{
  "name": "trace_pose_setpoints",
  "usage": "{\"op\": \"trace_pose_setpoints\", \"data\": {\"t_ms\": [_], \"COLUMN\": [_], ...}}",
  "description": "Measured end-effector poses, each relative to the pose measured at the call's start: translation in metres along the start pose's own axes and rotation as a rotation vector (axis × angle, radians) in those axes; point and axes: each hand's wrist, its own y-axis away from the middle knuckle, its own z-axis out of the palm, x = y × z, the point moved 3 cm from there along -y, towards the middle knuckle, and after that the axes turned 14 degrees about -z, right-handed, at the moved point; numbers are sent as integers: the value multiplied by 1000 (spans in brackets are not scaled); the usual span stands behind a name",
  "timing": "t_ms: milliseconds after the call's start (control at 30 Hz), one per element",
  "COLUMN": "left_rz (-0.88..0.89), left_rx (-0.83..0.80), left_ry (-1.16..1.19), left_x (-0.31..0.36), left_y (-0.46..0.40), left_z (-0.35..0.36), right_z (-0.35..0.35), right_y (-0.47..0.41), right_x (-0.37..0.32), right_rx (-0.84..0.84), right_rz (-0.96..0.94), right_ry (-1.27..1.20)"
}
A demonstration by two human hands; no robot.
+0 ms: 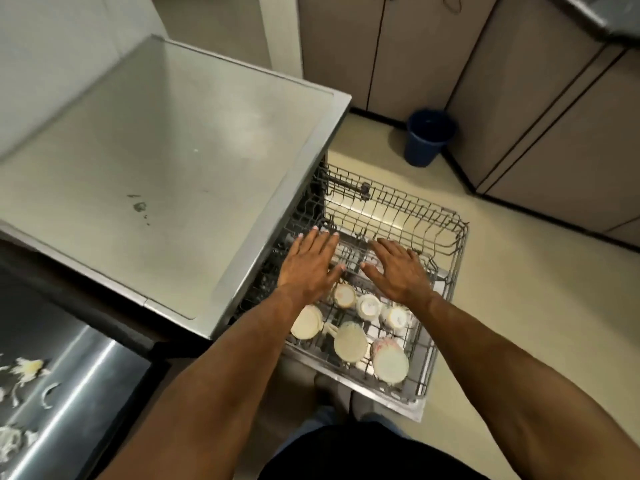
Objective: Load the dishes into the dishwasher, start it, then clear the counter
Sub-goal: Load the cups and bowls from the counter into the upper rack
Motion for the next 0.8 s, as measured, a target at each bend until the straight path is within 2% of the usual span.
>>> {"op": "trace_pose_setpoints", "data": {"t_ms": [267,800], "left_rz": [-173,-651], "left_rx": [208,326], "left_ry": [-17,51], "left_x": [-19,-102], "left_y": [41,213], "left_z": [-58,-59], "right_z": [-53,-56], "right_y": [-4,11], "right_x": [-37,-187], "right_rx": [70,75], "right_rz": [-212,-707], "right_ry": [73,127]}}
